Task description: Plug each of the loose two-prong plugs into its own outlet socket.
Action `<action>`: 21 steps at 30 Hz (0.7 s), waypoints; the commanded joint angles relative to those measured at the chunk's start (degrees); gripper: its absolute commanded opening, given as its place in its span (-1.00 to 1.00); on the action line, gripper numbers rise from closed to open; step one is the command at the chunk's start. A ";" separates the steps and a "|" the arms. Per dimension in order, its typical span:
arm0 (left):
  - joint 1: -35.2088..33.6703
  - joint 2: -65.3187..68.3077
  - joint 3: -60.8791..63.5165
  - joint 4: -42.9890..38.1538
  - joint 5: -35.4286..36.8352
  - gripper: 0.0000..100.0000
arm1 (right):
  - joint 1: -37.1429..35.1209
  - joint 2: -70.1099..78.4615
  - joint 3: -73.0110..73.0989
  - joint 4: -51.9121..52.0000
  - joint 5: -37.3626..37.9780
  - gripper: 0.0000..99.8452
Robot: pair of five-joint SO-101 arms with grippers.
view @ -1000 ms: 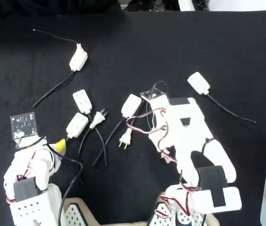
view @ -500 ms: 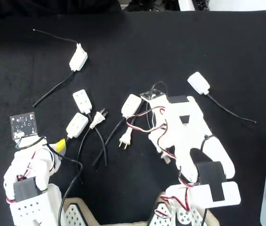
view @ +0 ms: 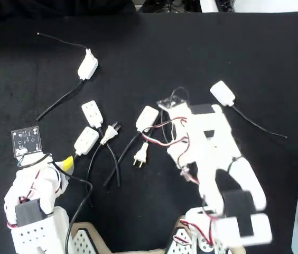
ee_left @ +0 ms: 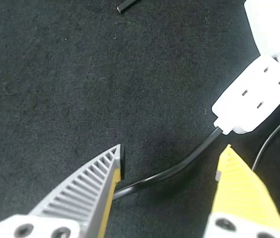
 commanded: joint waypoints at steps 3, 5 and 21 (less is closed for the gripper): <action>0.13 -0.53 -2.77 -0.26 0.18 -0.40 | -0.79 -19.38 -4.70 5.98 0.09 -0.98; 0.13 -0.53 -4.18 -0.26 0.70 -0.40 | -0.79 -25.19 -4.44 5.98 0.09 -0.98; 18.95 -0.44 -13.58 -8.26 13.45 -0.40 | -23.47 -50.15 1.01 0.09 -14.95 -0.98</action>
